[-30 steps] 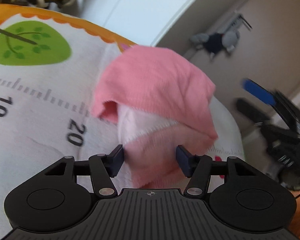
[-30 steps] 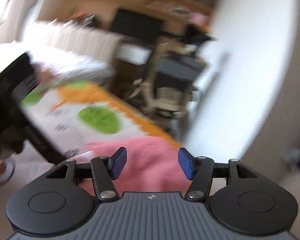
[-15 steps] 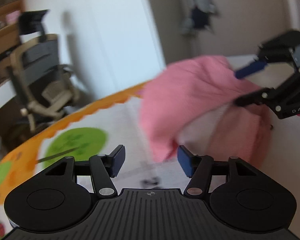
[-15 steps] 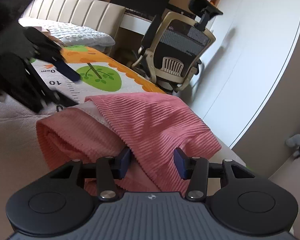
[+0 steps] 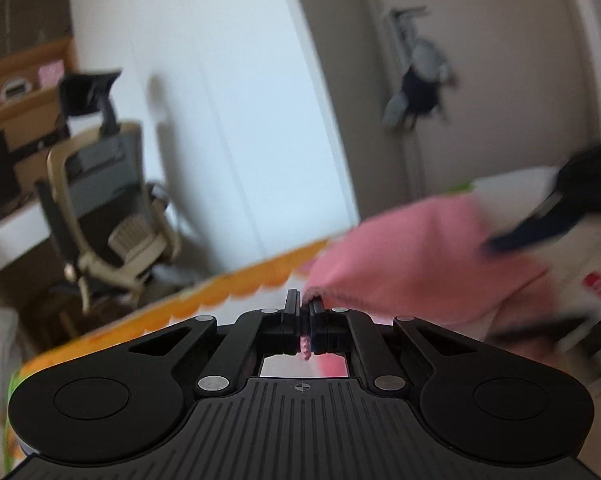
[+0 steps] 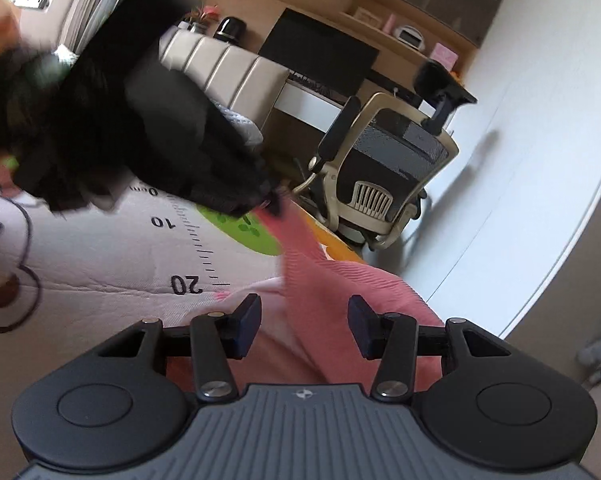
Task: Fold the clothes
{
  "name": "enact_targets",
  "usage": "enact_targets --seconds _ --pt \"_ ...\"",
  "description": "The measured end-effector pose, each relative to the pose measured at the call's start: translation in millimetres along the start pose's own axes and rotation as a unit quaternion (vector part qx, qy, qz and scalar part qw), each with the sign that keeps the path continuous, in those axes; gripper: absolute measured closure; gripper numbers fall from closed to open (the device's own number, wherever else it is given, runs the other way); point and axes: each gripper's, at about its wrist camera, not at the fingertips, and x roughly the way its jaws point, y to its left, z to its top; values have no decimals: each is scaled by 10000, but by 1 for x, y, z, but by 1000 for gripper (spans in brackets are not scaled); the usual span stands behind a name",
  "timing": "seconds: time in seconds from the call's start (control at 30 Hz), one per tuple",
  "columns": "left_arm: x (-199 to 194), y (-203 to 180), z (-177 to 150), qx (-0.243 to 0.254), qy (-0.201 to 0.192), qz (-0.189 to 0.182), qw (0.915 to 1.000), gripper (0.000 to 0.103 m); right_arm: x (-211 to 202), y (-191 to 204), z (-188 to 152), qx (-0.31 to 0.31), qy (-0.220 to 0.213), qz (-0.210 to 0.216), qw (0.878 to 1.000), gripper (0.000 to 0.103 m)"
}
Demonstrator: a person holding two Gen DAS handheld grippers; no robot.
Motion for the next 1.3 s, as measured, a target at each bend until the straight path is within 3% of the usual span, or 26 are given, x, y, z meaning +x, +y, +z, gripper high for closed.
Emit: enact_targets --seconds 0.1,0.13,0.2,0.23,0.4,0.53,0.67,0.77,0.8,0.83,0.87,0.97,1.0,1.13,1.23,1.3 --pt "-9 -9 9 -2 -92 -119 9999 98 17 -3 -1 32 67 -393 9992 58" --pt "-11 -10 9 -63 -88 -163 9998 98 21 -6 -3 19 99 -544 9985 63" --pt "-15 -12 9 -276 -37 -316 9991 98 21 -14 -6 -43 150 -847 9963 88" --pt "-18 -13 8 -428 16 -452 9981 98 16 -21 -8 12 178 -936 9954 90" --pt "-33 -27 -7 -922 381 -1396 9852 98 -19 -44 -25 323 346 -1098 9928 92" --pt "-27 -51 -26 -1050 858 -2086 9686 98 -20 -50 -59 739 973 -881 9886 92" --pt "-30 -65 -32 -1000 985 -2635 9544 96 -15 -67 -91 1503 1436 -698 9757 92" --pt "-47 -57 -25 -1129 825 -3069 9414 79 -31 -90 -98 2040 1273 -629 9686 88" --pt "-52 -50 -22 -1287 729 -3150 9375 64 -39 -99 -98 2234 1146 -599 9661 81" --pt "-57 -42 -19 -1466 630 -3221 9331 56 -46 -108 -97 2474 1013 -557 9620 76" --pt "-62 -34 -18 -1674 525 -3222 9303 44 -52 -117 -96 2743 859 -491 9565 65" --pt "-63 -7 -21 -2418 343 -3012 9218 30 -58 -138 -92 3396 424 -117 9395 48" --pt "-58 0 -25 -2728 373 -2886 9170 24 -53 -143 -90 3546 336 48 9344 47" --pt "-19 20 -44 -3782 655 -2527 8882 22 -21 -137 -92 3733 474 486 9252 47" --pt "20 29 -53 -3884 962 -2036 8936 26 4 -113 -93 3551 889 628 9285 47" --pt "43 42 -57 -3946 1102 -1731 8957 27 3 -91 -84 3230 932 711 9391 50"
